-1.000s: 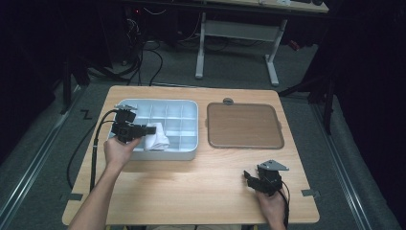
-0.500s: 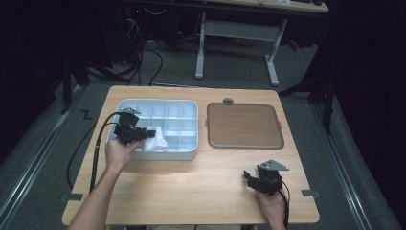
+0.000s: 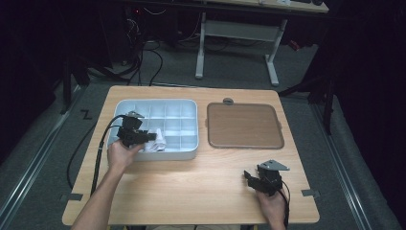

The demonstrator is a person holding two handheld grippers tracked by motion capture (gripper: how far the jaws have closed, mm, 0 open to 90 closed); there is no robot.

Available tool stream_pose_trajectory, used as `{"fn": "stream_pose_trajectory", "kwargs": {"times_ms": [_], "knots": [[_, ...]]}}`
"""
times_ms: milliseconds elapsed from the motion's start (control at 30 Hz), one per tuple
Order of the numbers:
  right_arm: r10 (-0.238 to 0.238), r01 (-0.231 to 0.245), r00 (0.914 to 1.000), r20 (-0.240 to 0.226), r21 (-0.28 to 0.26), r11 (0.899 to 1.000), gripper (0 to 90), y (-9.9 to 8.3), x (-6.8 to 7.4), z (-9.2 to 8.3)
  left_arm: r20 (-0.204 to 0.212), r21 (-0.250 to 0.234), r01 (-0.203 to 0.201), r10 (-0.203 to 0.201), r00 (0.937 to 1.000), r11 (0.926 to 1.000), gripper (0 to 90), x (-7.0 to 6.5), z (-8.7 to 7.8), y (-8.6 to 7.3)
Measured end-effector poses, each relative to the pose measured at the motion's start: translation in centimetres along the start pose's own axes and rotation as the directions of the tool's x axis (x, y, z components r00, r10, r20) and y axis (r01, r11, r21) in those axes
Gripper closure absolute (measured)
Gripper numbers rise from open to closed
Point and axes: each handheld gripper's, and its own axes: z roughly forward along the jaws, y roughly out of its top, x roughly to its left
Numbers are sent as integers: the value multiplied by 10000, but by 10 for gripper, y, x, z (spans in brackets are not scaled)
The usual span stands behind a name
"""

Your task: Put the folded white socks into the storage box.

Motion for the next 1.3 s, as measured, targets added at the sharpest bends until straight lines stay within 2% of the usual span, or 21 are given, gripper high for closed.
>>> {"fn": "stream_pose_trajectory", "kwargs": {"times_ms": [333,567,933,1300], "knots": [[6,-6,10000,-9,-4,10000,384,0,0,0,-334,112,-607,611,9976,9981,739,-2,3,-8],[2,-2,10000,-2,-1,10000,385,0,0,0,-532,91,-1014,1017,9934,9948,739,-5,5,-12],[0,0,10000,0,1,10000,384,0,0,0,-701,157,-1169,1178,9906,9930,740,-6,7,-16],[-6,6,10000,25,5,10000,384,0,1,0,-740,84,-1164,1167,9904,9932,742,-4,8,-19]]}}
